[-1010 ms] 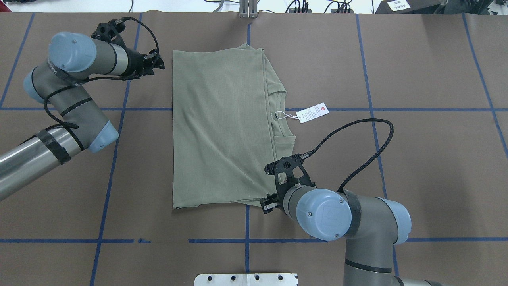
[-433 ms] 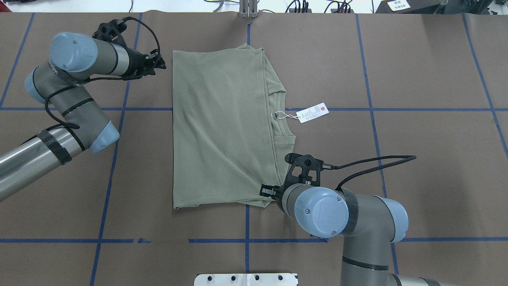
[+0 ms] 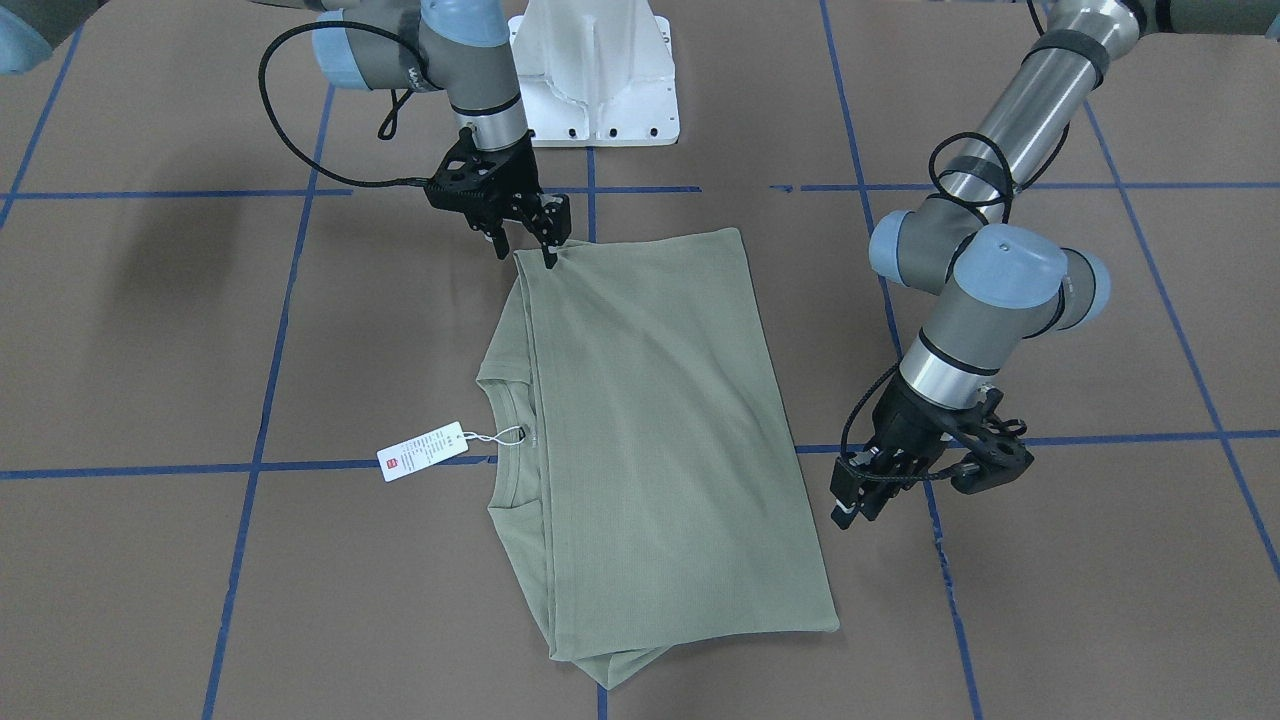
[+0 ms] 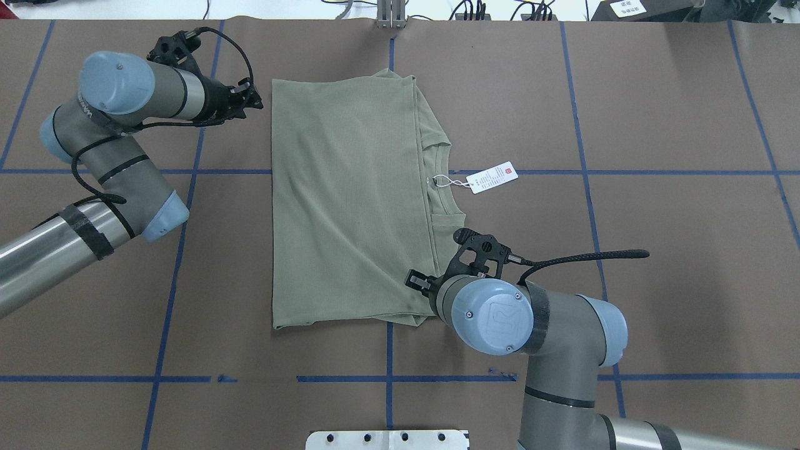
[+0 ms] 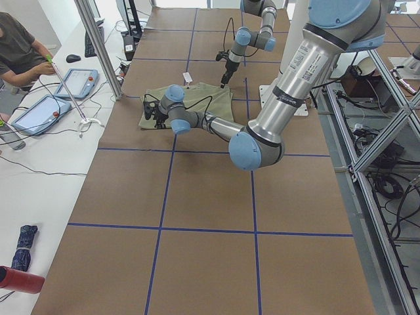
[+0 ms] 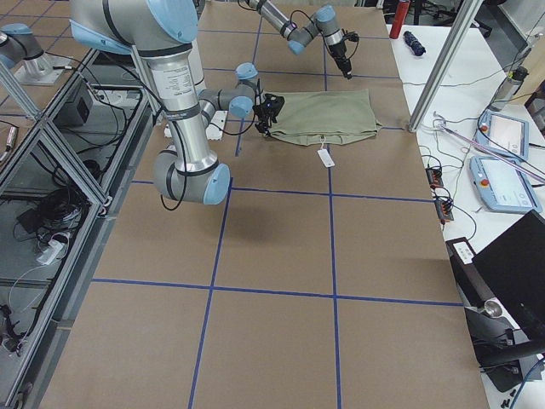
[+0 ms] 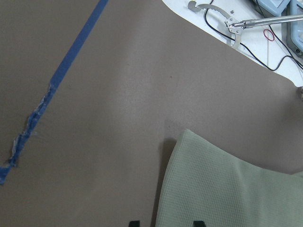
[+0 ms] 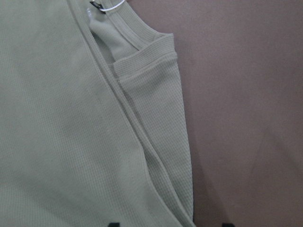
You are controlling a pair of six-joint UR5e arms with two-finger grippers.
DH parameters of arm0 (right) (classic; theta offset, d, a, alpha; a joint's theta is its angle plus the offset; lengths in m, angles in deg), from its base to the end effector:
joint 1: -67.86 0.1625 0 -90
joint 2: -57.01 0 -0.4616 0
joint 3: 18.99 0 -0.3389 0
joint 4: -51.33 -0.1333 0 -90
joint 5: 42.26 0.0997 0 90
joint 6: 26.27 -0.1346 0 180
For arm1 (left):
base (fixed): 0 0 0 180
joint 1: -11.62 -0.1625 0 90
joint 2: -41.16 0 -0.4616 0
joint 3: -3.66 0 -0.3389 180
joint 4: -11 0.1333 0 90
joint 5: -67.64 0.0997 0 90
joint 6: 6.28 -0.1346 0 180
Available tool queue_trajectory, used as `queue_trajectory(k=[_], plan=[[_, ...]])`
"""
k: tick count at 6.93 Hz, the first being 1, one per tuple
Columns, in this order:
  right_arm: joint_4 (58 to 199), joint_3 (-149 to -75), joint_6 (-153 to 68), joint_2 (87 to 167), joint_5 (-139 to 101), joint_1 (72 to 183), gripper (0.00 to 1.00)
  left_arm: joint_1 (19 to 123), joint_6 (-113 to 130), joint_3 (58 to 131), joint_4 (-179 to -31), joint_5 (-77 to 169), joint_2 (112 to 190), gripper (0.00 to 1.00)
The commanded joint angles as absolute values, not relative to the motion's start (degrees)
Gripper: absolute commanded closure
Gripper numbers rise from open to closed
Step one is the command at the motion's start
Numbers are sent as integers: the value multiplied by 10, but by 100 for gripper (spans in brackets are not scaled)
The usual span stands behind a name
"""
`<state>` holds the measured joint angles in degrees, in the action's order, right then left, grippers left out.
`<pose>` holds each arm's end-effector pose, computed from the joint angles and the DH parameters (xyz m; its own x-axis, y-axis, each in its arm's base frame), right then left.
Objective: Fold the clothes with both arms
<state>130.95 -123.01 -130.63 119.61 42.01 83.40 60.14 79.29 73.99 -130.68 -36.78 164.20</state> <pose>-0.5710 -0.3111 0.3526 0.4923 0.3930 0.7766 -0.4792 0.8672 -0.1351 0.4165 -0.6217 0.4357 0.3231 -0.2525 -0.9121 0.5527 0.8326 -0.0347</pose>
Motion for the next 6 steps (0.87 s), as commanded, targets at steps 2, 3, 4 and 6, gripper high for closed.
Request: queue_trajectory(k=[2, 3, 4, 6], plan=[[1310, -1214, -1345, 1192, 422, 837, 14, 600, 792, 741, -1307, -368, 1642, 50], [1310, -1213, -1346, 1192, 422, 836, 14, 600, 792, 741, -1307, -368, 1642, 50], [1309, -1206, -1346, 1183, 422, 837, 14, 600, 792, 741, -1307, -368, 1641, 50], [1310, -1190, -1344, 1170, 422, 837, 15, 599, 792, 748, -1306, -368, 1639, 50]])
